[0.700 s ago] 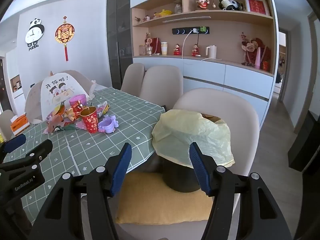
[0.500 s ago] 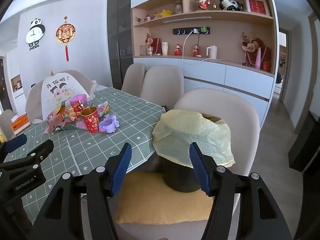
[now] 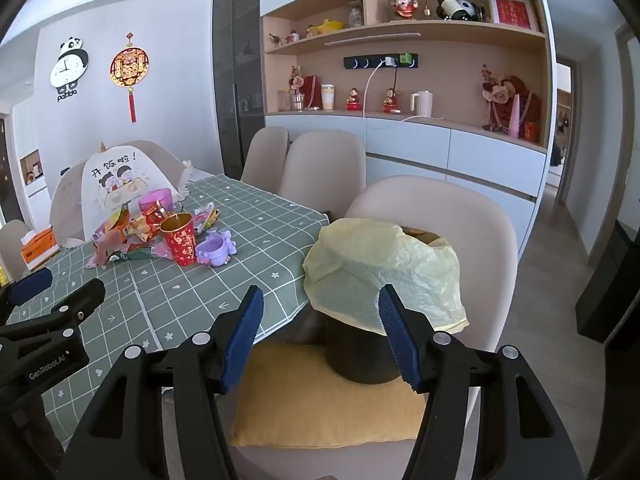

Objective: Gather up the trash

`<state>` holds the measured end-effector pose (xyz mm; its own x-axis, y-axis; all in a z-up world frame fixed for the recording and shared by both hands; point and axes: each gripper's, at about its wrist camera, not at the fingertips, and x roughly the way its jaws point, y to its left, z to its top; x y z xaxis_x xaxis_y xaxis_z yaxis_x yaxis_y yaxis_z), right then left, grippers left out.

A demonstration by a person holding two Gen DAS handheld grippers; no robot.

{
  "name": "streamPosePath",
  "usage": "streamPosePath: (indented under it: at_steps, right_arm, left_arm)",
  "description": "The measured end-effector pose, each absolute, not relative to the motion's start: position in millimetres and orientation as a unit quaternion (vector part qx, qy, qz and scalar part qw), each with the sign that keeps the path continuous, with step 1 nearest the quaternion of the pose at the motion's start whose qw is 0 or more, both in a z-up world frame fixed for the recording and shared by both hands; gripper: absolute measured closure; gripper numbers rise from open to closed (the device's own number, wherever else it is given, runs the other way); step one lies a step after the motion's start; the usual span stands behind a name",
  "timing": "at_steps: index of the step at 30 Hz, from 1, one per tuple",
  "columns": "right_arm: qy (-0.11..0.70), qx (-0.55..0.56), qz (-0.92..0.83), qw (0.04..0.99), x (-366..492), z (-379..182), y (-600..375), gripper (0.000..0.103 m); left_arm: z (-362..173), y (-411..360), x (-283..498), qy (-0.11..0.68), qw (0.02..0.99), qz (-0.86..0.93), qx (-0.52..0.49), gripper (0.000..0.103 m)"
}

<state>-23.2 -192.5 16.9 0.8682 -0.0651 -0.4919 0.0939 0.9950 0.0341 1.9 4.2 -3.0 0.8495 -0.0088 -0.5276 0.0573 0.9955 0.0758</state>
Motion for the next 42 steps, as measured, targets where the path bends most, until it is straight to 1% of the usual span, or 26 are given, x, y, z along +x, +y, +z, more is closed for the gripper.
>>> streamPosePath:
  at_steps: [42]
  right_arm:
    - [0.258,0.029,-0.037,0.965,-15.5,13.1,-188.0,0.046]
  left_arm:
    - [-3.9,3.5,3.5,0.278,0.959,-0.017,0.043,0.020]
